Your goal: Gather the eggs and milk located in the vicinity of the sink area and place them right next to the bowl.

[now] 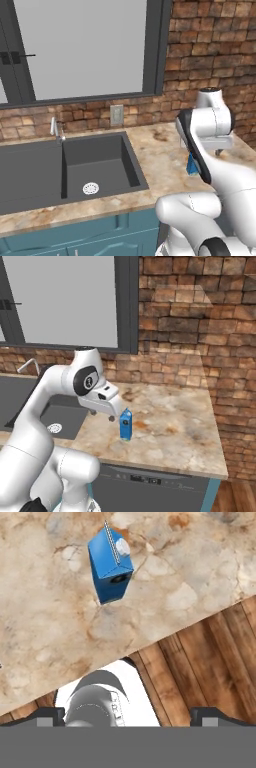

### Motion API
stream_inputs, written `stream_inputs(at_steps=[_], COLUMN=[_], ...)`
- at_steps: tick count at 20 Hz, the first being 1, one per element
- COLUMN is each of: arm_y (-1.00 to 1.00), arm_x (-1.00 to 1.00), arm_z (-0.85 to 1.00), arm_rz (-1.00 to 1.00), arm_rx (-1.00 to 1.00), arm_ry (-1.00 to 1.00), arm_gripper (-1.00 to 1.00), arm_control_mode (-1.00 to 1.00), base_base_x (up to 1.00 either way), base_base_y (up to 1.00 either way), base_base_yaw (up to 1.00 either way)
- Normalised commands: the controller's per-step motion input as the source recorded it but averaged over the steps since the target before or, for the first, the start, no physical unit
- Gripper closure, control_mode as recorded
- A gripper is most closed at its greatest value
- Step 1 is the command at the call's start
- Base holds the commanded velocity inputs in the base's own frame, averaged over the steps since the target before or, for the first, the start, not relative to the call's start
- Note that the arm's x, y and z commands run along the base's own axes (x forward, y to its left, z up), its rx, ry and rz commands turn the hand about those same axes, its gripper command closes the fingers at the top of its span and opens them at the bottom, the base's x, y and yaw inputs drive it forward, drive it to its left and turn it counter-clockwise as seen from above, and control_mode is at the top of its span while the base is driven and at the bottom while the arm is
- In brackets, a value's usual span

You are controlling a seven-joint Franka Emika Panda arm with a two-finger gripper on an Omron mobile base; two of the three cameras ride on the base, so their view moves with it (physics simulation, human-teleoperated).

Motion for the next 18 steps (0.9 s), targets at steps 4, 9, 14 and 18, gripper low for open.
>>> stream_inputs(at_steps=[4, 9, 14, 18], arm_y=[-0.34, -0.14, 0.00, 0.00], arm_x=[0.05, 0.23, 0.29, 0.24], arm_z=[0.30, 0.29, -0.03, -0.13], arm_rz=[0.07, 0.19, 0.26, 0.04], arm_rx=[0.03, 0.12, 0.02, 0.00], arm_ry=[0.01, 0.00, 0.00, -0.01], arm_gripper=[-1.00, -1.00, -1.00, -1.00], arm_control_mode=[-1.00, -1.00, -1.00, -1.00], base_base_x=[0.00, 0.00, 0.00, 0.00], base_base_y=[0.00, 0.00, 0.00, 0.00], base_base_yaw=[0.00, 0.00, 0.00, 0.00])
